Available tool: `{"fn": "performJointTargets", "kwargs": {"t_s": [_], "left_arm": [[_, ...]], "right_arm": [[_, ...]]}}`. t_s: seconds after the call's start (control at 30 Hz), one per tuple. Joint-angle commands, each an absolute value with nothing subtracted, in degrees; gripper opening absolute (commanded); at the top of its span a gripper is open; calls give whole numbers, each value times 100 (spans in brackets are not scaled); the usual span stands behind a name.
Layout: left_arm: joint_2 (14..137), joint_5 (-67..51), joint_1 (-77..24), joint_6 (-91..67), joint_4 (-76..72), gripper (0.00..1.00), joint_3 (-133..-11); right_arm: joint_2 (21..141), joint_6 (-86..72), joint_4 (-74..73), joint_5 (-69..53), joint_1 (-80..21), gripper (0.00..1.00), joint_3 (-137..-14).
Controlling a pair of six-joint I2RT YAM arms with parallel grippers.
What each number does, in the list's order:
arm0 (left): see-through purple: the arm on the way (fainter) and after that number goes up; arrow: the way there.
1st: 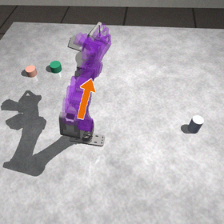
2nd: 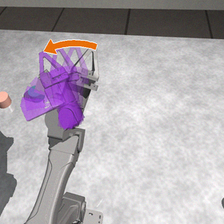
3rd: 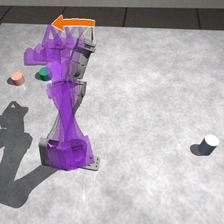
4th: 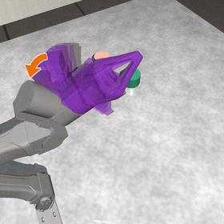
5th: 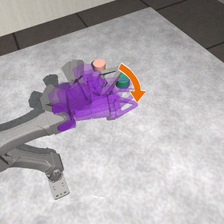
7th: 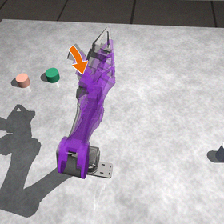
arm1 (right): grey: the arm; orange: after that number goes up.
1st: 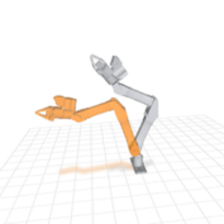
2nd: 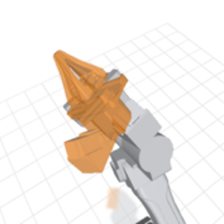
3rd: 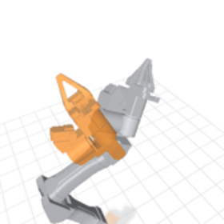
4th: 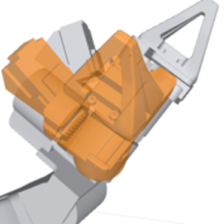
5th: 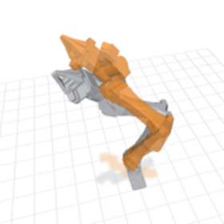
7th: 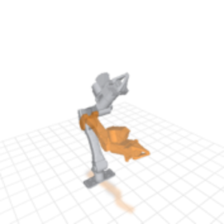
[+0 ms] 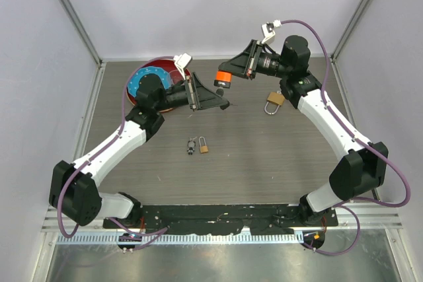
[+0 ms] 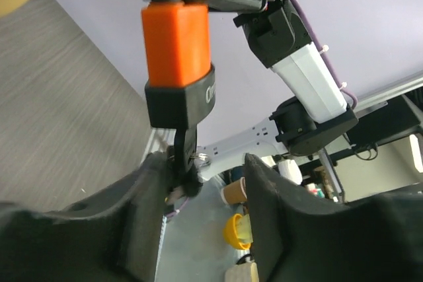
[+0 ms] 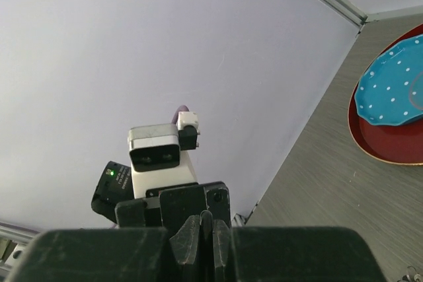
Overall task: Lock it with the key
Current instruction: Place the lock at the center of the board.
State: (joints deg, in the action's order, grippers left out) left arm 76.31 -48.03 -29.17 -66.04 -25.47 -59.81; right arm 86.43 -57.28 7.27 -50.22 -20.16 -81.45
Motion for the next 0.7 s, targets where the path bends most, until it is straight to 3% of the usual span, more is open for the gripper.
{"fn": "performJointTargets", "kwargs": {"t_s": [0.0, 0.07, 0.1, 0.2, 0.67], "left_arm": [[7436, -4939, -2979, -6600, -2760, 42, -5880], [7418, -4931, -2979, -6601, -2760, 31, -5862], [7409, -4913, -2979, -6601, -2760, 18, -5854], [7383, -4896, -2979, -6609, -2760, 0, -5845], [7093, -5036, -3085, -6653, -2760, 0, -5450]], "right_arm": [[8631, -5915, 1309, -4966, -1977, 2, -8455], [8648, -5932, 1344, -4957, -1960, 2, -8446], [8657, -5941, 1380, -4974, -1960, 2, -8446], [8675, -5959, 1406, -4983, -1960, 2, -8446], [8780, -6257, 1775, -4992, -1837, 2, -8411]]}}
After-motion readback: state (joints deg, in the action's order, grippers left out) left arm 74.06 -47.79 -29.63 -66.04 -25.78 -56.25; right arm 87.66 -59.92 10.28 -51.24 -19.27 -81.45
